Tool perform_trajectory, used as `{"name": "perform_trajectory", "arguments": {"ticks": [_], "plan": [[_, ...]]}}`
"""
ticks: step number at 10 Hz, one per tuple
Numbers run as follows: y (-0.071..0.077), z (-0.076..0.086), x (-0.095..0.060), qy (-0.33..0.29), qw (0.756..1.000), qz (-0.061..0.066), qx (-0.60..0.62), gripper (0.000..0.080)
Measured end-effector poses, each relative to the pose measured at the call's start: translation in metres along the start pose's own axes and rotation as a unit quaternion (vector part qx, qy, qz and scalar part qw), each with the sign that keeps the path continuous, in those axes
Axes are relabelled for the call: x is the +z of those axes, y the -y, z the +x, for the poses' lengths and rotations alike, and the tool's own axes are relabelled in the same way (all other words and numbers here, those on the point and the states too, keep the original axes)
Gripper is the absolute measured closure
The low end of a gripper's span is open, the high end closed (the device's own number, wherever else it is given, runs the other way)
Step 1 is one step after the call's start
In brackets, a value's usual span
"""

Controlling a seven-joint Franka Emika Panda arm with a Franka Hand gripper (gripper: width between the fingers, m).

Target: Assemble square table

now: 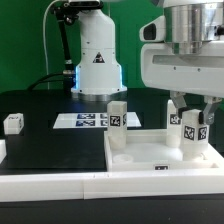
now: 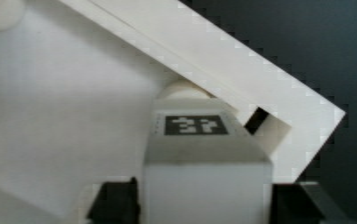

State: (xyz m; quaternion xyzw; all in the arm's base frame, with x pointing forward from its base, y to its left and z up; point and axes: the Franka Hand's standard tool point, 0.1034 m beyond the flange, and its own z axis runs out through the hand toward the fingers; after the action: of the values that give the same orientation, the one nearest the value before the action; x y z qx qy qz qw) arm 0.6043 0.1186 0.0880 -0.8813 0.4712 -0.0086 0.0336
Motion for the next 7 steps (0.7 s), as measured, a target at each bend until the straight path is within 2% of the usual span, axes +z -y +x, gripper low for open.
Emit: {"name": "perform_trajectory", "arguments": {"ticks": [1,2,3,5,7], "plan": [[0.0003,-0.0009,-0.0001,0.001,0.999,-0.001,-0.033,0.0410],[0.0008,-0.0012,-0.0005,0.001,0.998,-0.001,-0.057,0.0231],[0.0009,-0.0013,-0.0005,0.001,0.996,-0.001,-0.095,0.0167],[0.0008,-0.0020,0.0003,0.002,0.979,-0.001,-0.205,0.0152],[0.0005,-0.0033,0.0008,0.002,0.948,-0.004,-0.318,0.0151]]}}
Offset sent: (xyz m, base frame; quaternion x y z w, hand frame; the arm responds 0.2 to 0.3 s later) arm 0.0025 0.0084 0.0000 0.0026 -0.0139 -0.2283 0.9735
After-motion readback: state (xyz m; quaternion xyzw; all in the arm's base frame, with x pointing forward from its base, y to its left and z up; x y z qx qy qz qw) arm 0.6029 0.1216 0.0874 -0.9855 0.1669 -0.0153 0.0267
